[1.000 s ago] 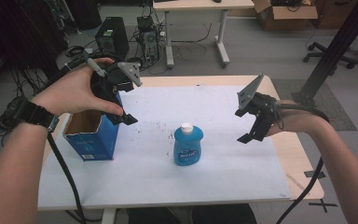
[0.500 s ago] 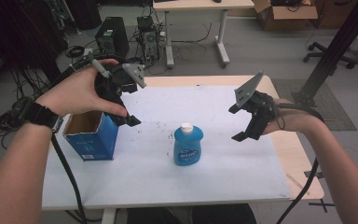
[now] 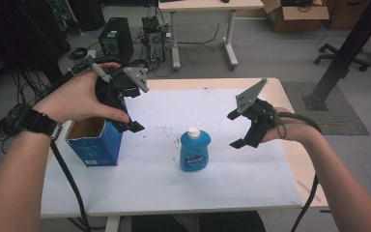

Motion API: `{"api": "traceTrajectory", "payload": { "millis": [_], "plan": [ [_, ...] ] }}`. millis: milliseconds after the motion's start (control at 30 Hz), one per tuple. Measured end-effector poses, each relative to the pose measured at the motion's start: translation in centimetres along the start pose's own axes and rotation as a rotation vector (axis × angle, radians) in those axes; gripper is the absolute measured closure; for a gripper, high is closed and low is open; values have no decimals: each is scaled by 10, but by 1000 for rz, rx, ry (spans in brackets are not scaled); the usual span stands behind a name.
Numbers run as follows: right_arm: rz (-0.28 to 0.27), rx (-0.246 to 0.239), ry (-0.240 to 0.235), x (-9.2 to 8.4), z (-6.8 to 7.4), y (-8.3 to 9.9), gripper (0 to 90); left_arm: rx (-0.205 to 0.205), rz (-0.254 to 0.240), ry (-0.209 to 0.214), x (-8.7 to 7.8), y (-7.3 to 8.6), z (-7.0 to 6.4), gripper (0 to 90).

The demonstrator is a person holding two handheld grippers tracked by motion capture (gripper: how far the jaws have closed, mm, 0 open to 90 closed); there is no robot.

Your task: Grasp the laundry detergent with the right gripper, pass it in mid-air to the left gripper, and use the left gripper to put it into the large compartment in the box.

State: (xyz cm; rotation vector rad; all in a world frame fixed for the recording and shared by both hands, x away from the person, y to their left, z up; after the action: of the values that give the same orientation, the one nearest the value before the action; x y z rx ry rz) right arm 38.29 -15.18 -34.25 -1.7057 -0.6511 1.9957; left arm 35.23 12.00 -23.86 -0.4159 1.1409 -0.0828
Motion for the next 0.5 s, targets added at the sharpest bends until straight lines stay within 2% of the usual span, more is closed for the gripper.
{"api": "traceTrajectory", "payload": {
  "millis": [500],
  "plan": [
    [-120,-6,-33,27,-5,-5,32,-11,0,6,0,5,-4,33]
  ]
}}
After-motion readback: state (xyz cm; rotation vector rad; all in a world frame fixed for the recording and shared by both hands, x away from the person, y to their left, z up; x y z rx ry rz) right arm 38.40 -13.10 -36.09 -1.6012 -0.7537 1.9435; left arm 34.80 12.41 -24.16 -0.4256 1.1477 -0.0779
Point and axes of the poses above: each handheld gripper's, and its own axes: x roughly forward along the jaws, y roughly out of its underside, z roughly to its left, the point moved 8 cm from there along x, roughly forward along the jaws, and after that the axes turned 11 degrees about -y, right-handed, at the moved point
